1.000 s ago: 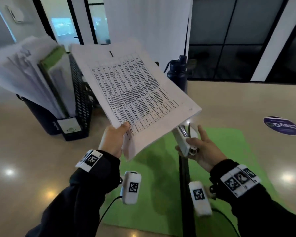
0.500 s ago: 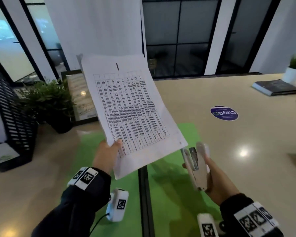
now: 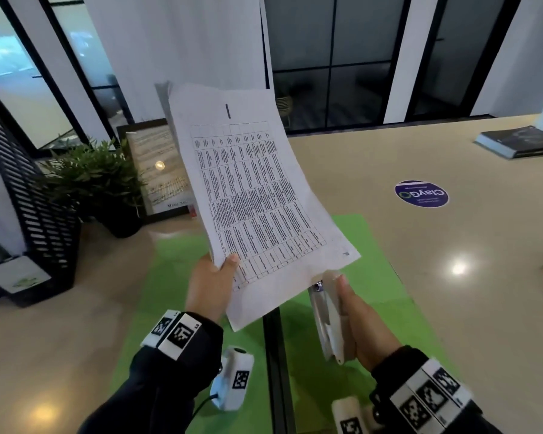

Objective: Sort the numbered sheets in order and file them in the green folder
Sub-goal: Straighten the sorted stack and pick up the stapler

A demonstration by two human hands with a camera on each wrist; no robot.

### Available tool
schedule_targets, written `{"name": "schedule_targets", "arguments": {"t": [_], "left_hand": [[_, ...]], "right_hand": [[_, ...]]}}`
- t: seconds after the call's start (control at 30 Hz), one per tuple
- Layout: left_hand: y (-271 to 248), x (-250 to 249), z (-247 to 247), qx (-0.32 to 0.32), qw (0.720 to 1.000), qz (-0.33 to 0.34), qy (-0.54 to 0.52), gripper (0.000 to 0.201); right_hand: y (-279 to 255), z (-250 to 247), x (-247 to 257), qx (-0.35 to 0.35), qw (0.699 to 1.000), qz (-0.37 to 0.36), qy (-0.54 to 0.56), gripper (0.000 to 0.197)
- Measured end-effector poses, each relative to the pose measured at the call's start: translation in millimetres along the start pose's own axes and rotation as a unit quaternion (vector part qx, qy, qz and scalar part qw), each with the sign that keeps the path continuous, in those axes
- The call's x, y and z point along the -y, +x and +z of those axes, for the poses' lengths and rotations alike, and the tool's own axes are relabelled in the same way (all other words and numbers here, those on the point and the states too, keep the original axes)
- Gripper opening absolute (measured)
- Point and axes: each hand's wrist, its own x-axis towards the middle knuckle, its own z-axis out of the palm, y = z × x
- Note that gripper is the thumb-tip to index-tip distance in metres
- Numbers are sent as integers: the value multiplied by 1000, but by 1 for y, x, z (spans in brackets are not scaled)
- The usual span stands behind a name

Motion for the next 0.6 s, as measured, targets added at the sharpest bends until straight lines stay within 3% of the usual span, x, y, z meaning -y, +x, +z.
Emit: {"name": "schedule_targets", "arguments": {"t": [0.37, 0.5, 0.6], "left_hand": [[2, -3, -7, -11, 999, 18, 24, 22], [2, -4, -4, -10, 999, 34, 1, 14], [1, -4, -2, -5, 999, 18, -29, 26]], "right_hand": [[1, -10, 5, -5, 1000, 17, 0, 76], [4, -3, -2, 20, 1000, 6, -18, 86], [3, 4, -5, 36, 998, -15, -50, 80]]}}
